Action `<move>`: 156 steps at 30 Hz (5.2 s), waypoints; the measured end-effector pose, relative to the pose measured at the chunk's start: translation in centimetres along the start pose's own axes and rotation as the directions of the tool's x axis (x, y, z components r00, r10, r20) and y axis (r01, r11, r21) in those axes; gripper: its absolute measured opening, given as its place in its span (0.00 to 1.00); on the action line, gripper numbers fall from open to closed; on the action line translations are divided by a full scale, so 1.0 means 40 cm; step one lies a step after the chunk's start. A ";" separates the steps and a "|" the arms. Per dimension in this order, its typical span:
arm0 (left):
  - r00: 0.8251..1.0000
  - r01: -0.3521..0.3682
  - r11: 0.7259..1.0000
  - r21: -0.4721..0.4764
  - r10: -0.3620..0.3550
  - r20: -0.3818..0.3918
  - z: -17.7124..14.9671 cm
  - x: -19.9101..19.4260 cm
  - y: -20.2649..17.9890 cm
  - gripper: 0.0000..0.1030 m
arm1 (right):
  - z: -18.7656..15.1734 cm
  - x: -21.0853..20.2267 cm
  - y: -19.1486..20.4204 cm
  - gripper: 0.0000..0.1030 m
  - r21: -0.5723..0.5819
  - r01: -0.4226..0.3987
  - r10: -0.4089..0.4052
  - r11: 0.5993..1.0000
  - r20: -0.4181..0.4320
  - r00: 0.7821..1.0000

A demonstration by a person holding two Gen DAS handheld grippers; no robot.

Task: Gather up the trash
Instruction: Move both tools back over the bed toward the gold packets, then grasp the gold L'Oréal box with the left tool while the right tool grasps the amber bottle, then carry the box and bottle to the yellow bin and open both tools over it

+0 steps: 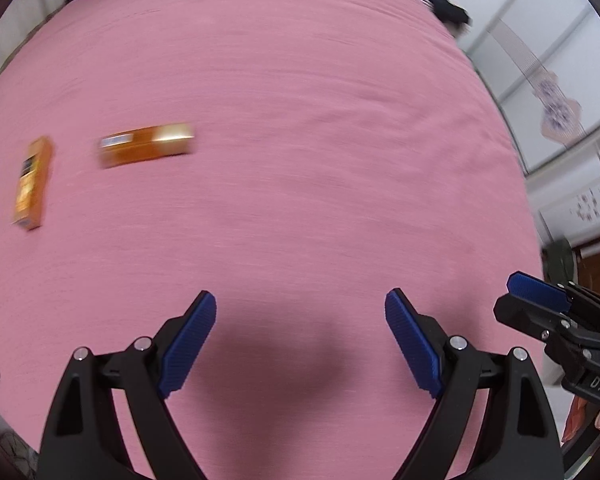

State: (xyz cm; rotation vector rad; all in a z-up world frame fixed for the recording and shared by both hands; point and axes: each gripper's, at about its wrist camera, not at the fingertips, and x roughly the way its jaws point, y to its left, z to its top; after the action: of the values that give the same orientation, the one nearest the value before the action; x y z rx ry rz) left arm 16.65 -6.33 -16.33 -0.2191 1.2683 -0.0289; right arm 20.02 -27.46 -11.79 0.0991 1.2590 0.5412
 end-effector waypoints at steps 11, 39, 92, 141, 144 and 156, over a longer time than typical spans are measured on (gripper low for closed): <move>0.995 -0.086 0.978 -0.192 0.093 0.028 0.060 -0.001 0.379 0.85 | 0.171 0.244 0.275 0.48 -0.194 -0.070 0.051 0.979 -0.102 0.993; 0.977 -0.213 0.926 -0.311 0.205 -0.061 0.249 0.164 0.810 0.90 | 0.440 0.627 0.504 0.61 -0.561 -0.067 -0.050 0.825 -0.190 0.981; 0.977 0.141 0.990 0.027 -0.135 -0.166 -0.178 0.111 -0.122 0.36 | -0.168 0.027 -0.101 0.31 0.290 0.013 0.022 0.957 -0.117 0.993; 0.903 0.421 0.649 0.634 -0.232 -0.362 -0.322 0.205 -1.450 0.37 | -0.666 -0.657 -1.066 0.31 0.769 0.057 -0.283 0.637 0.165 0.945; 0.902 0.424 0.636 0.645 -0.237 -0.360 -0.304 0.214 -1.482 0.37 | -0.653 -0.662 -1.093 0.31 0.765 0.067 -0.291 0.640 0.161 0.943; 0.908 0.415 0.671 0.614 -0.265 -0.325 -0.230 0.226 -1.533 0.83 | -0.617 -0.729 -1.177 0.42 0.793 0.082 -0.365 0.604 0.183 0.913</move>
State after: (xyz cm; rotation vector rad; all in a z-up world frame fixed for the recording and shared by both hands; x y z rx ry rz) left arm 16.72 -69.00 -16.44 0.1913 1.3296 -0.8593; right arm 7.13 -86.69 -11.17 0.7274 1.0676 -0.2883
